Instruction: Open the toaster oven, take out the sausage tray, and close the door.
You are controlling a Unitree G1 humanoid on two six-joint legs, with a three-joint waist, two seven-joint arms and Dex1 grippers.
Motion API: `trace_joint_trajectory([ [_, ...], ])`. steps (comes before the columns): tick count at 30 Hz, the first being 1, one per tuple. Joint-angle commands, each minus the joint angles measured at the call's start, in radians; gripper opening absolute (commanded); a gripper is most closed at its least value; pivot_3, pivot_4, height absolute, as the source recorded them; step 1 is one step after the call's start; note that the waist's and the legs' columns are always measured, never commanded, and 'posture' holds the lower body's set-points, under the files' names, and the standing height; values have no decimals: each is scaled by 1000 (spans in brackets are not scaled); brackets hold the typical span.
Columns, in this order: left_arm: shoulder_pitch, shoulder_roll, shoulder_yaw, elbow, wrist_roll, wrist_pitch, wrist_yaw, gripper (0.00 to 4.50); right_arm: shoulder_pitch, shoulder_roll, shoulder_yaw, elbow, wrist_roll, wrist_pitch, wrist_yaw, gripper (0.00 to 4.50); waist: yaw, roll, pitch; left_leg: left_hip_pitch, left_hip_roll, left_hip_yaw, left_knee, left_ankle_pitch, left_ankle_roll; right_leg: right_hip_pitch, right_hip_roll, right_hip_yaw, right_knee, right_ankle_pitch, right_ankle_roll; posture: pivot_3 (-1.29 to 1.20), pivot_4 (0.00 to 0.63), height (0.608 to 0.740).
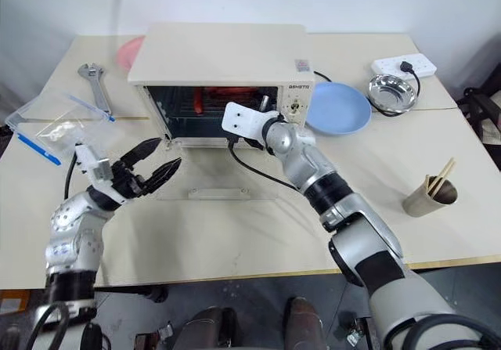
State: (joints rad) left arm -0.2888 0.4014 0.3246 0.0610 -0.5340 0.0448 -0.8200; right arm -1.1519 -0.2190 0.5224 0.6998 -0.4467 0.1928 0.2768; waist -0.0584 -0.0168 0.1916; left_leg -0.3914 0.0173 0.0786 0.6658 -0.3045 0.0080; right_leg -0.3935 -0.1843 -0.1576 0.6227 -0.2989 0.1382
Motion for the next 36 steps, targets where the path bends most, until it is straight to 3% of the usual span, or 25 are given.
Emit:
trace_joint_trajectory([
  [1, 41, -13, 43, -126, -62, 39, 84, 4492, -59, 20, 24, 78, -70, -54, -52, 4500, 4, 0, 0, 0, 0, 0, 0, 0, 0, 0, 0, 0, 0, 0, 0, 0, 150, 740],
  [16, 85, -4, 40, -181, -65, 82, 158, 4492, -76, 74, 60, 87, -218, 31, -32, 4500, 3, 0, 0, 0, 0, -1, -1, 0, 0, 1, 1, 0, 0, 0, 0, 0, 150, 740],
  [23, 76, 2, 36, -173, -64, 89, 161, 4492, -32, 90, 75, -38, -272, 145, 29, 4500, 3, 0, 0, 0, 0, -1, -1, 0, 0, 0, 1, 0, -1, 0, 0, 0, 150, 740],
  [28, 72, 2, 34, -169, -64, 91, 162, 4500, 4, 89, 75, -105, -290, 182, 64, 3309, 3, 0, 0, 0, 0, -1, -1, 0, 0, 0, 1, 0, -1, 0, 0, 0, 150, 740],
  [36, 56, 2, 30, -158, -63, 95, 160, 4500, 33, 83, 69, -142, -310, 198, 60, 546, 3, 0, 0, 0, 0, -1, -1, 0, -1, 0, 1, 0, -1, 0, 0, 0, 150, 740],
])
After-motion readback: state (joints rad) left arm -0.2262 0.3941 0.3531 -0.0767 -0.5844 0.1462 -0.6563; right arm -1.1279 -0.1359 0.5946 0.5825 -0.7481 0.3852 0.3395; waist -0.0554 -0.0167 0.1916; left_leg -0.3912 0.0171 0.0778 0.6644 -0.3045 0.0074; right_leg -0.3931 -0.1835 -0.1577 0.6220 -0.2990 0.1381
